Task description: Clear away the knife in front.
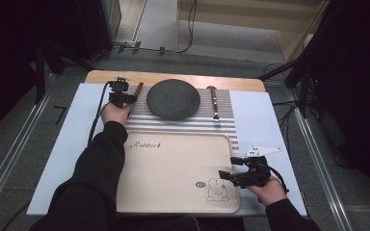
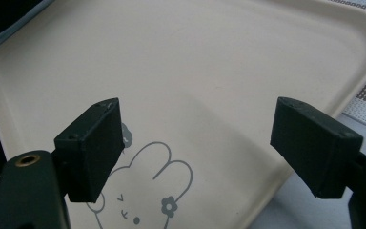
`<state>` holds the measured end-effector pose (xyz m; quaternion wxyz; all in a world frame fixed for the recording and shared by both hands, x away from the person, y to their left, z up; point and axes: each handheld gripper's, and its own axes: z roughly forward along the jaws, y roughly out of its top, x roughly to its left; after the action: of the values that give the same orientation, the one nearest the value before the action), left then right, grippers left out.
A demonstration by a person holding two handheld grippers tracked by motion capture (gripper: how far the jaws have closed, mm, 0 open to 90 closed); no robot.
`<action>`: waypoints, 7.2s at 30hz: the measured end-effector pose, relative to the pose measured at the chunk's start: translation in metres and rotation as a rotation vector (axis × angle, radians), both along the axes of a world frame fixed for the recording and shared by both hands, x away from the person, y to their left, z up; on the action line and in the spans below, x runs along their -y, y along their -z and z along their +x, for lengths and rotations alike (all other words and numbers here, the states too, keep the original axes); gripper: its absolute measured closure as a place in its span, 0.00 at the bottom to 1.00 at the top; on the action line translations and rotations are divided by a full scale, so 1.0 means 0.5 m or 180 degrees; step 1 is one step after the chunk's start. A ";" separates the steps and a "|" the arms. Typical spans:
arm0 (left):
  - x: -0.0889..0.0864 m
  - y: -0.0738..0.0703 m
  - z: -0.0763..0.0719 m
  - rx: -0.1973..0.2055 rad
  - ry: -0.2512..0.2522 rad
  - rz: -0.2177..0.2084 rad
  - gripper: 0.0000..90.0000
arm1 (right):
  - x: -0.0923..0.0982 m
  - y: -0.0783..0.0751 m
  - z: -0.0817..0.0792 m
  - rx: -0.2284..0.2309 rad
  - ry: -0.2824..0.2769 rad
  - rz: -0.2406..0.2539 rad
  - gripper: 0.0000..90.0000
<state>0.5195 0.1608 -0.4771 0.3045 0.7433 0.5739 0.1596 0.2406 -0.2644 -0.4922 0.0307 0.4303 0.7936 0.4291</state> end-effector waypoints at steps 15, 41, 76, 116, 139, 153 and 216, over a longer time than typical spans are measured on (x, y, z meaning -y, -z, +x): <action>-0.011 -0.065 -0.027 0.0008 0.0466 -0.0448 0.86 | -0.001 0.000 0.001 0.0001 0.0004 0.0001 0.18; 0.042 -0.138 -0.121 -0.0011 0.1329 -0.0709 0.86 | -0.002 0.000 0.002 -0.0006 0.0016 -0.0008 0.18; 0.067 -0.126 -0.235 -0.0044 0.1792 -0.0637 0.86 | -0.005 -0.002 0.002 0.0008 0.0002 -0.0024 0.18; 0.056 -0.056 -0.359 -0.0246 0.1926 -0.0480 0.86 | -0.024 -0.004 0.021 0.0030 -0.0127 -0.0062 0.18; 0.061 0.017 -0.374 -0.0459 0.1895 -0.0183 0.86 | -0.034 -0.004 0.030 0.0020 -0.0189 -0.0093 0.19; 0.055 0.012 -0.363 -0.0213 0.2025 -0.0342 0.46 | -0.034 -0.003 0.030 0.0020 -0.0186 -0.0095 0.19; 0.126 0.032 -0.283 -0.0327 0.2132 -0.0142 1.00 | 0.001 -0.002 -0.011 0.0031 0.0014 -0.0104 0.19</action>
<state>0.3780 0.0978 -0.4928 0.3268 0.8908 0.3158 0.0005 0.2351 -0.2646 -0.4912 0.0426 0.4294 0.7994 0.4180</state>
